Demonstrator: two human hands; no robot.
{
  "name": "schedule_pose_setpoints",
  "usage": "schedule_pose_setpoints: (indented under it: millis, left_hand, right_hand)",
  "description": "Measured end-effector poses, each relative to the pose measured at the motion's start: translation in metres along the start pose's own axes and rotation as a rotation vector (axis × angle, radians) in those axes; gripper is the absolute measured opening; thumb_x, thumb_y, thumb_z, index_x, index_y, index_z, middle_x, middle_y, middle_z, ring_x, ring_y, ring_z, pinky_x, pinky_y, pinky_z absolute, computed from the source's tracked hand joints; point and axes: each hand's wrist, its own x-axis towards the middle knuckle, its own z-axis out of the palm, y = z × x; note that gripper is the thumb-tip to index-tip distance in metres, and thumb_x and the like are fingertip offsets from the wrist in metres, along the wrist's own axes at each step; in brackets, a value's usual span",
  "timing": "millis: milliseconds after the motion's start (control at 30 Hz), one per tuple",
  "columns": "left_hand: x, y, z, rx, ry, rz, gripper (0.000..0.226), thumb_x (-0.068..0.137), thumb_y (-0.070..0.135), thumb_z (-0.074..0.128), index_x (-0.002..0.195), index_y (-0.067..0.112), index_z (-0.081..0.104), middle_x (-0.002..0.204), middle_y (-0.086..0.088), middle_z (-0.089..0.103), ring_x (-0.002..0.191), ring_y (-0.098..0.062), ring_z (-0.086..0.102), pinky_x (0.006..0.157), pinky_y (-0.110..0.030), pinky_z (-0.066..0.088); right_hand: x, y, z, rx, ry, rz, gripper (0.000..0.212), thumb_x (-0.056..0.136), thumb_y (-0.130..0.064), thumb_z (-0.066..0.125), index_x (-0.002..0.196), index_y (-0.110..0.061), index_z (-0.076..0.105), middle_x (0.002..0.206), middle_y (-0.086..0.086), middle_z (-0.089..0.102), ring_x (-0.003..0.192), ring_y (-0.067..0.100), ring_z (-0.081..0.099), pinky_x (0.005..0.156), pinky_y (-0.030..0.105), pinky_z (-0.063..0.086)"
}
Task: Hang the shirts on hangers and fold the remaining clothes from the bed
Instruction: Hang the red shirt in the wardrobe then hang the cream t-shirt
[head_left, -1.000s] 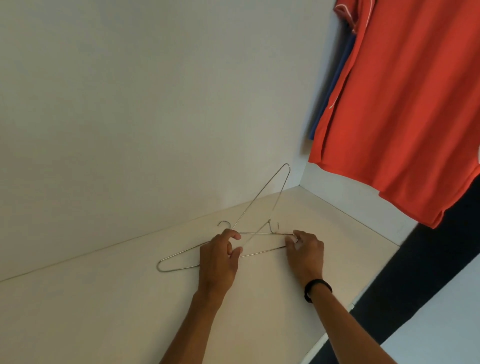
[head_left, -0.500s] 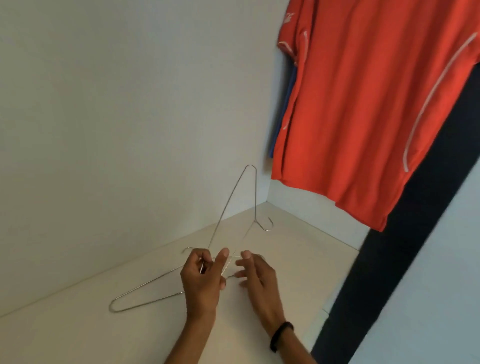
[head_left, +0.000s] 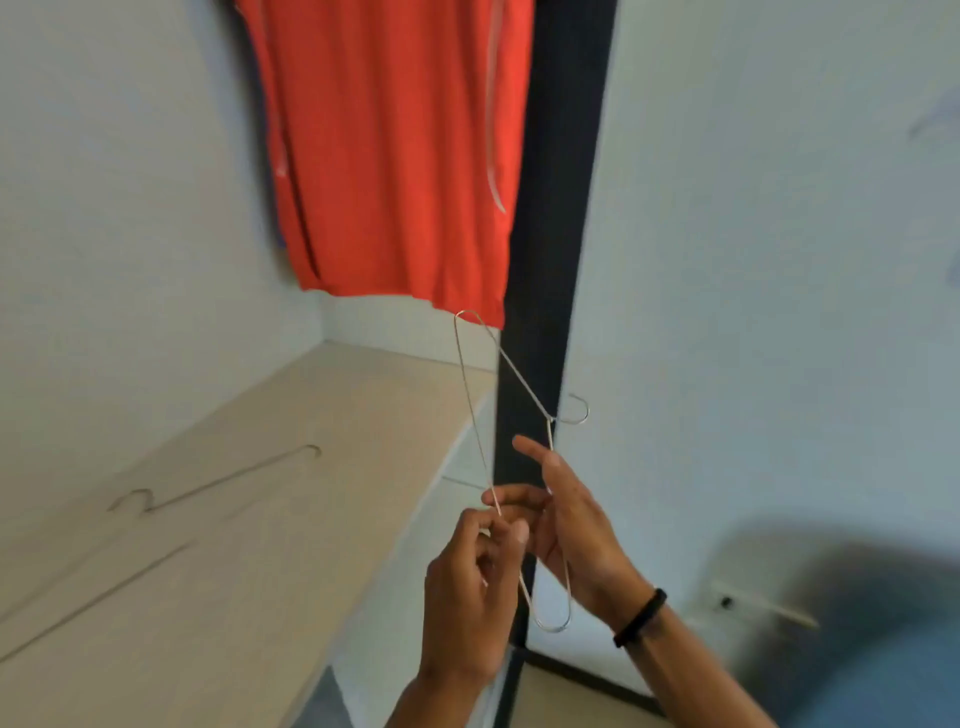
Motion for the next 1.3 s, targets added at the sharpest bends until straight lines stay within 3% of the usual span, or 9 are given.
schedule_pose_setpoints:
  millis: [133, 200, 300, 500, 667, 833, 933, 1067, 1300]
  left_hand:
    - [-0.003, 0.013, 0.072, -0.022, -0.017, -0.113, 0.026, 0.1, 0.054, 0.047, 0.104, 0.029, 0.049, 0.062, 0.005, 0.059, 0.054, -0.006, 0.061, 0.046, -0.014, 0.043]
    - [0.01, 0.012, 0.104, -0.159, -0.116, -0.317, 0.037, 0.099, 0.058, 0.047, 0.118, 0.027, 0.05, 0.082, 0.0, 0.067, 0.072, -0.008, 0.068, 0.061, -0.016, 0.056]
    - [0.013, 0.011, 0.166, -0.489, -0.376, -0.672, 0.052, 0.096, 0.064, 0.054, 0.133, 0.027, 0.051, 0.118, -0.008, 0.071, 0.106, -0.024, 0.071, 0.093, -0.042, 0.059]
    - [-0.031, 0.018, 0.283, -0.876, -0.424, -1.102, 0.056, 0.084, 0.054, 0.078, 0.122, 0.015, 0.064, 0.114, -0.003, 0.077, 0.104, -0.024, 0.075, 0.104, -0.047, 0.052]
    - [-0.112, 0.024, 0.377, -0.697, -0.529, -1.267, 0.029, 0.079, 0.035, 0.087, 0.075, 0.019, 0.063, 0.074, 0.002, 0.068, 0.07, -0.014, 0.066, 0.093, -0.038, 0.055]
    - [-0.213, 0.031, 0.469, -0.468, -0.701, -1.301, 0.013, 0.095, 0.015, 0.07, 0.082, 0.014, 0.066, 0.069, 0.002, 0.071, 0.058, -0.008, 0.069, 0.076, -0.025, 0.058]
    - [-0.268, 0.03, 0.511, -0.387, -0.762, -1.318, 0.012, 0.097, 0.006, 0.063, 0.086, 0.008, 0.065, 0.062, 0.0, 0.072, 0.054, -0.009, 0.071, 0.061, -0.022, 0.061]
    - [-0.314, 0.016, 0.554, -0.299, -0.85, -1.353, 0.015, 0.098, 0.004, 0.062, 0.085, 0.007, 0.065, 0.063, -0.003, 0.073, 0.054, -0.012, 0.071, 0.059, -0.025, 0.062]
    - [-0.371, -0.036, 0.626, -0.005, -1.216, -1.35, 0.031, 0.079, 0.039, 0.086, 0.077, 0.015, 0.067, 0.063, -0.001, 0.065, 0.051, -0.014, 0.058, 0.057, -0.029, 0.047]
  right_hand:
    - [-0.058, 0.008, -0.101, -0.071, 0.09, 0.014, 0.043, 0.108, -0.049, 0.038, 0.148, -0.036, 0.048, 0.115, 0.027, 0.07, 0.093, 0.038, 0.07, 0.082, 0.052, 0.059]
    - [-0.084, 0.012, -0.143, -0.089, 0.135, 0.057, 0.042, 0.107, -0.051, 0.041, 0.146, -0.04, 0.05, 0.114, 0.026, 0.07, 0.089, 0.037, 0.068, 0.073, 0.048, 0.06]
    - [-0.138, 0.019, -0.211, -0.101, 0.166, 0.185, 0.044, 0.105, -0.054, 0.041, 0.146, -0.044, 0.05, 0.115, 0.025, 0.07, 0.087, 0.036, 0.067, 0.063, 0.041, 0.059]
    - [-0.25, 0.046, -0.318, -0.083, 0.173, 0.385, 0.046, 0.107, -0.048, 0.04, 0.15, -0.034, 0.045, 0.113, 0.026, 0.071, 0.071, 0.028, 0.067, 0.053, 0.03, 0.054]
    - [-0.337, 0.073, -0.373, -0.273, 0.22, 0.536, 0.053, 0.098, -0.042, 0.068, 0.145, -0.025, 0.051, 0.101, 0.011, 0.076, 0.075, 0.02, 0.063, 0.068, 0.034, 0.052]
    - [-0.397, 0.09, -0.408, -0.154, 0.461, 0.586, 0.057, 0.086, -0.041, 0.084, 0.134, -0.021, 0.063, 0.106, 0.011, 0.078, 0.089, 0.022, 0.066, 0.091, 0.049, 0.055]
    - [-0.419, 0.101, -0.423, 0.016, 0.58, 0.634, 0.052, 0.083, -0.046, 0.086, 0.117, -0.009, 0.072, 0.096, 0.016, 0.075, 0.076, 0.021, 0.067, 0.077, 0.038, 0.059]
    - [-0.438, 0.136, -0.439, -0.106, 0.835, 0.73, 0.049, 0.08, -0.059, 0.083, 0.07, -0.013, 0.071, 0.064, 0.006, 0.067, 0.055, 0.018, 0.06, 0.059, 0.03, 0.055]
    - [-0.484, 0.203, -0.489, 0.18, 0.9, 0.779, 0.054, 0.089, -0.06, 0.072, 0.111, -0.011, 0.072, 0.103, 0.008, 0.08, 0.098, 0.027, 0.076, 0.092, 0.04, 0.062]
